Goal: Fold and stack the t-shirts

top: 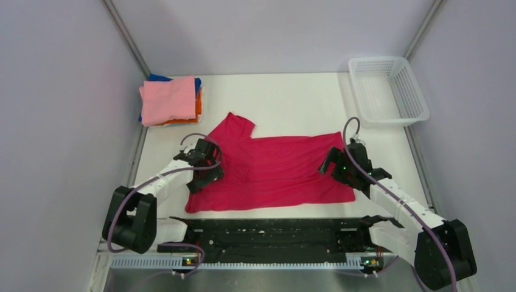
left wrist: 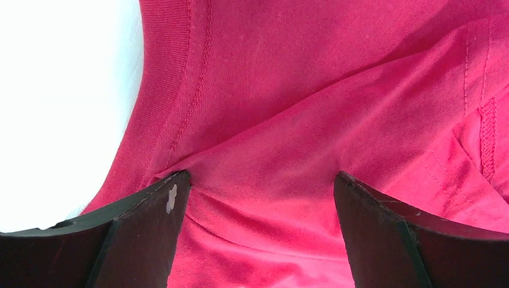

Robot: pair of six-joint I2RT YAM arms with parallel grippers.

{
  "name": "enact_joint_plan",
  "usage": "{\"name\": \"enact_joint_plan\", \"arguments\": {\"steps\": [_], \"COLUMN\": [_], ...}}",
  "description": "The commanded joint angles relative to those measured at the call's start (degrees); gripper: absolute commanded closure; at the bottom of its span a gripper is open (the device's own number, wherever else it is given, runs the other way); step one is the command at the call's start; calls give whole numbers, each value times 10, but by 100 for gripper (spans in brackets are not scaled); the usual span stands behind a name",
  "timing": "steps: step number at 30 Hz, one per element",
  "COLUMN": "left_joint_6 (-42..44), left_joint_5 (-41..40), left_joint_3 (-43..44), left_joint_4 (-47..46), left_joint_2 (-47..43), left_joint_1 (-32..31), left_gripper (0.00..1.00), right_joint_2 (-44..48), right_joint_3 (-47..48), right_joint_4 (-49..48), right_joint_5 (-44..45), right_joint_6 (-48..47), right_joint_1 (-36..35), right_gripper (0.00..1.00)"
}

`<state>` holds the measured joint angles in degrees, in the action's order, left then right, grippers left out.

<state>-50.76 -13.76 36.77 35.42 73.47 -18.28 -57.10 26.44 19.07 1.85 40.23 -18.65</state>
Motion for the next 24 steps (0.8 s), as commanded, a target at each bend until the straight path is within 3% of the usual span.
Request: {"name": "enact_joint_plan", "arguments": {"steps": [1,8,14,19,24], "left_joint_6": [17,22,41,98,111], "left_joint_5": [-40,-50,-52,26,31], "left_joint_3": [23,47,77,146,218], "left_joint_4": [-35,-11,28,11,-63], "left_joint_2": [26,55,-5,-42,9], "left_joint_1": [1,1,1,0,1], "left_gripper": [5,5,5,2,1], "right_joint_2": [19,18,14,12,2], "right_joint_3": [38,45,61,82,79], "right_joint_4": [-6,-6,-9,-32,-126], "right_joint_5": [32,58,72,95,106], "right_joint_6": [-16,-22,-30,-13,-16], "right_joint_1": [-3,-4,-4,-4,-4], "right_gripper": [1,1,1,1,1]}}
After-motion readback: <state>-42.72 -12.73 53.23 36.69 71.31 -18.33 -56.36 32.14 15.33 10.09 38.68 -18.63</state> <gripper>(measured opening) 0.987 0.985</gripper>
